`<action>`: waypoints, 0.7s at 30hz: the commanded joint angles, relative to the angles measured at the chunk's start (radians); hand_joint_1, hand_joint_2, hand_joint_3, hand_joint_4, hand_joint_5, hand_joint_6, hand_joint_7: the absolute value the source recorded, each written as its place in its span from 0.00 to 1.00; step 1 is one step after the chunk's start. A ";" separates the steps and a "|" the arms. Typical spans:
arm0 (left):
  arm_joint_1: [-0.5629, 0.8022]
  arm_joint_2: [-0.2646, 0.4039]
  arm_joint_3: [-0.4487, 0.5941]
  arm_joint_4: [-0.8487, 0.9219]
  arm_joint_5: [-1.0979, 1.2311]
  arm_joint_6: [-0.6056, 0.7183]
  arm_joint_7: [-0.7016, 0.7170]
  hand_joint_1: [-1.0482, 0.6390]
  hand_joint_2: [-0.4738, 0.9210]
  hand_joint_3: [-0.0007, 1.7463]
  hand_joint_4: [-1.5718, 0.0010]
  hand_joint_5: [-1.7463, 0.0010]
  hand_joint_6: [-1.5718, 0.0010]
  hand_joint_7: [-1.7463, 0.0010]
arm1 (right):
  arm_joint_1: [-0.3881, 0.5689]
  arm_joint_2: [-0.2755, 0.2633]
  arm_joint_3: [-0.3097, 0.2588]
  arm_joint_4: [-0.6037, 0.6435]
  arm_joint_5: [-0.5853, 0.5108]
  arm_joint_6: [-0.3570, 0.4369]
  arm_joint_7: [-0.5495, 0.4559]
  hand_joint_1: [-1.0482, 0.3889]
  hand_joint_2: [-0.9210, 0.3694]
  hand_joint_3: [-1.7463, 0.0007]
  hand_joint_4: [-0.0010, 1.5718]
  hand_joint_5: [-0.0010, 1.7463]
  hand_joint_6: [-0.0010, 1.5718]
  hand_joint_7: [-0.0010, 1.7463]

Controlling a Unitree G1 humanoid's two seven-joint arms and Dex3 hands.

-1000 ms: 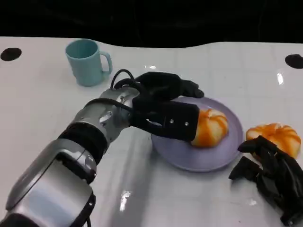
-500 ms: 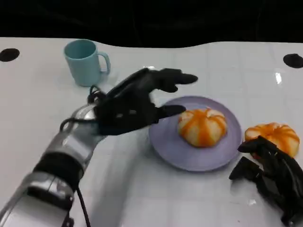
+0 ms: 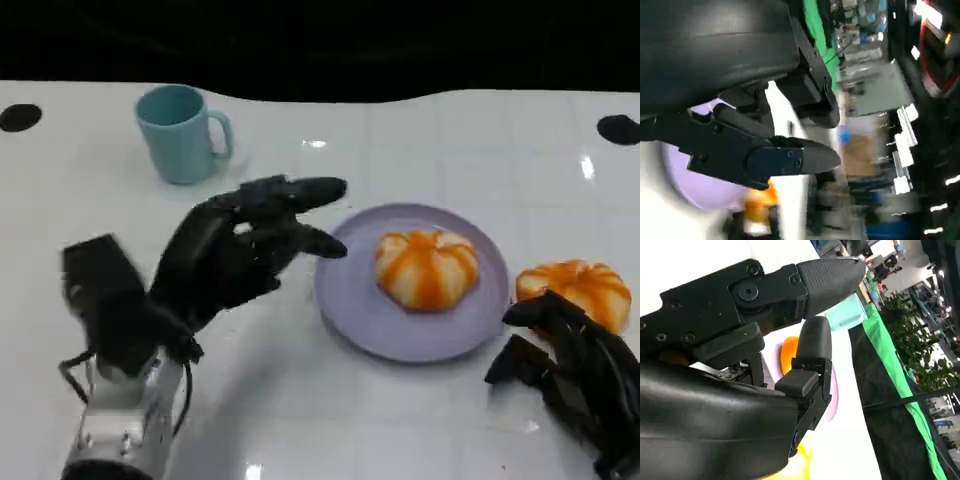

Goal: Grasp the bread from the table and place it into the plate.

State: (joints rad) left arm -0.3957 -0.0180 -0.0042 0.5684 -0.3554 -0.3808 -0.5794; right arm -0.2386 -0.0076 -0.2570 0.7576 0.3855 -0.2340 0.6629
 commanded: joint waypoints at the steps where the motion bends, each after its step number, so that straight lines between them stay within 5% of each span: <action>1: 0.171 -0.003 0.048 -0.164 -0.143 0.183 -0.047 0.26 1.00 0.24 0.53 0.26 0.42 0.75 | 0.022 -0.008 -0.003 -0.005 0.008 0.019 0.001 0.36 0.00 0.90 0.41 0.90 0.39 0.70; 2: 0.207 -0.004 0.057 -0.204 -0.176 0.233 -0.049 0.26 1.00 0.26 0.56 0.17 0.48 0.60 | 0.023 -0.007 -0.004 -0.008 0.012 0.026 0.003 0.36 0.00 0.90 0.40 0.90 0.39 0.70; 4: 0.246 -0.006 0.070 -0.259 -0.224 0.313 -0.049 0.26 1.00 0.25 0.57 0.12 0.52 0.47 | 0.023 -0.008 -0.004 -0.008 0.015 0.026 0.011 0.36 0.00 0.90 0.40 0.90 0.39 0.70; 14: 0.387 -0.041 0.124 -0.439 -0.372 0.605 0.006 0.28 1.00 0.20 0.51 0.00 0.53 0.27 | 0.021 -0.012 -0.010 -0.004 0.021 0.031 0.029 0.37 0.00 0.88 0.41 0.90 0.39 0.70; 21: 0.447 -0.058 0.132 -0.475 -0.347 0.636 0.035 0.28 1.00 0.20 0.49 0.00 0.57 0.12 | 0.036 -0.015 -0.002 -0.023 0.007 0.019 0.010 0.36 0.00 0.89 0.41 0.89 0.39 0.70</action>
State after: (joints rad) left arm 0.0278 -0.0778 0.1209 0.1163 -0.7147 0.2511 -0.5680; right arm -0.2256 -0.0083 -0.2593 0.7444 0.4051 -0.2052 0.6900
